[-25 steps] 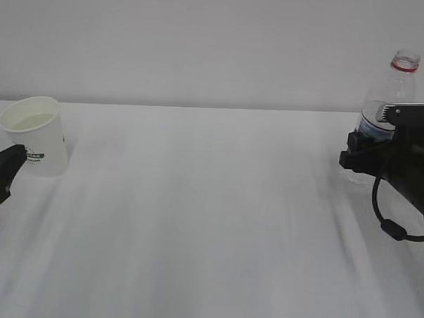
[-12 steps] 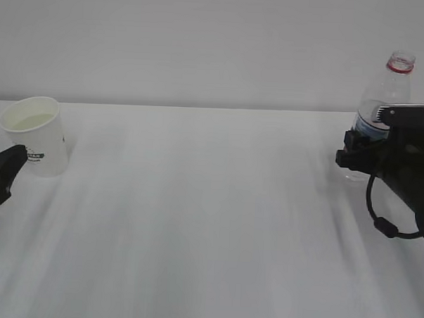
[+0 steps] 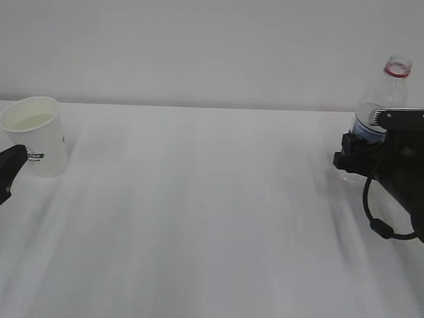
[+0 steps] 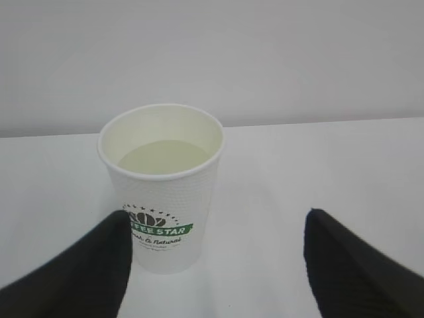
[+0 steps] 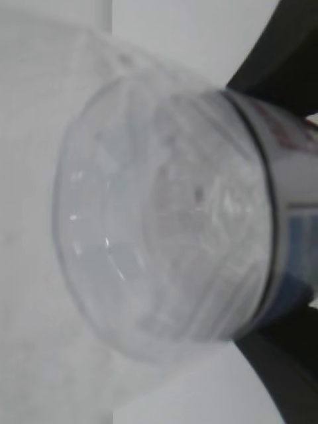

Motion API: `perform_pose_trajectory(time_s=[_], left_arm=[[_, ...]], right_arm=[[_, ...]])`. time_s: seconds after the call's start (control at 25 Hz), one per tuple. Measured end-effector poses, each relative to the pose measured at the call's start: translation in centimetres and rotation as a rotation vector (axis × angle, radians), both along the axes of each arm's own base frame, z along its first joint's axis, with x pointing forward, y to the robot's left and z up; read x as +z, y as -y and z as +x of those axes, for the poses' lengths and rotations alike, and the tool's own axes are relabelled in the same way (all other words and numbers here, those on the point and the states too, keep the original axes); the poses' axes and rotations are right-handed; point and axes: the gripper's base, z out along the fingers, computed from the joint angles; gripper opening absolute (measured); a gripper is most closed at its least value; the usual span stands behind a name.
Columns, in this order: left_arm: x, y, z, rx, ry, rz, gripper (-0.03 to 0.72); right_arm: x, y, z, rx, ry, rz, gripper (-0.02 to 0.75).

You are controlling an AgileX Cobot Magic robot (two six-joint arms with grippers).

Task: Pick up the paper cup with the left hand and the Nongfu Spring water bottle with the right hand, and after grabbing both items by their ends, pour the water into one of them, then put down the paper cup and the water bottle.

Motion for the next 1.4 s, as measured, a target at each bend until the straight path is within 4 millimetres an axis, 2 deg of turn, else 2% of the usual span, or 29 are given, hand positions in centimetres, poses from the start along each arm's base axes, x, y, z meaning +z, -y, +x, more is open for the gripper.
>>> perform_pose_trajectory(time_s=[0.2,0.32,0.6,0.96,1.4], left_arm=[[0.0,0.0,0.0,0.0,0.0,0.0,0.587],[0.0,0.0,0.0,0.0,0.0,0.0,0.587],[0.0,0.0,0.0,-0.002,0.0,0.0,0.587],[0.0,0.0,0.0,-0.002,0.0,0.0,0.587],[0.0,0.0,0.0,-0.002,0.0,0.0,0.587]], right_arm=[[0.0,0.0,0.0,-0.011,-0.001,0.035,0.624],[0.0,0.0,0.0,-0.013,0.001,0.041,0.653],[0.2,0.0,0.1,-0.008,0.008,0.042,0.661],[2.0,-0.1,0.0,-0.001,0.037,0.048,0.661],[2.1,0.3,-3.2,0.001,0.034,0.04,0.661]])
